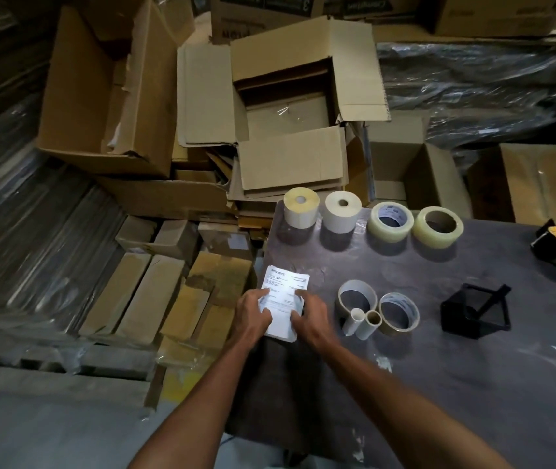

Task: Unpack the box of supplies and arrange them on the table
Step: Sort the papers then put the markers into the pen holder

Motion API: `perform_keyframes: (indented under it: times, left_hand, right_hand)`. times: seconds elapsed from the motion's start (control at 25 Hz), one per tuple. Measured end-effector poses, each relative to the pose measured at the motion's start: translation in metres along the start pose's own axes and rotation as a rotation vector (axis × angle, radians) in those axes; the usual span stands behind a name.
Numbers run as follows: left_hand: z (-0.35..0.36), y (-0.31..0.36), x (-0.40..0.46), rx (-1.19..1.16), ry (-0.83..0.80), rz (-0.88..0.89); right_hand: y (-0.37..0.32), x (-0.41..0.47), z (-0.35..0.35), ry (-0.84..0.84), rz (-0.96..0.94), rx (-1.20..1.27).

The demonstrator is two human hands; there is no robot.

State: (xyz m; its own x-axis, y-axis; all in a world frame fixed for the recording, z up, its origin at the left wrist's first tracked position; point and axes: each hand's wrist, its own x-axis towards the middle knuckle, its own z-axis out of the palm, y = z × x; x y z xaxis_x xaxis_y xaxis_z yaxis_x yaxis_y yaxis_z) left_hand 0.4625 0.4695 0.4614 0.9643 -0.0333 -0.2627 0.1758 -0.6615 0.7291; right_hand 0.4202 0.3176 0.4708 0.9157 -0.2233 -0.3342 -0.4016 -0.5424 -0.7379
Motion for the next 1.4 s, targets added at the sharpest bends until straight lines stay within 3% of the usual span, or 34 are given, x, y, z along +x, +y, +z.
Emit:
perform_keyframes:
  times: [0.32,0.72,0.88,1.08,1.2,1.4]
  left_hand:
    - [0.010,0.001,-0.011,0.087,0.020,0.023]
    - [0.003,0.001,-0.013,0.024,-0.031,-0.010]
    - [0.009,0.006,-0.034,-0.003,0.081,0.007]
    - [0.041,0.003,-0.094,0.000,0.214,0.182]
    - [0.069,0.006,-0.131,-0.030,0.166,0.184]
    - [0.126,0.042,-0.178,0.038,0.002,0.357]
  right_hand:
    - [-0.001,-0.001,0.009,0.012,0.013,0.004]
    - [-0.002,0.005,-0.011,-0.040,-0.011,0.030]
    - [0.006,-0.021,-0.016,-0.004,-0.120,0.063]
    - [0.050,-0.076,-0.011,-0.001,-0.143,0.029]
    - [0.089,-0.108,-0.027,-0.006,-0.183,-0.014]
    - [0.158,-0.149,-0.096,0.040,-0.234,-0.050]
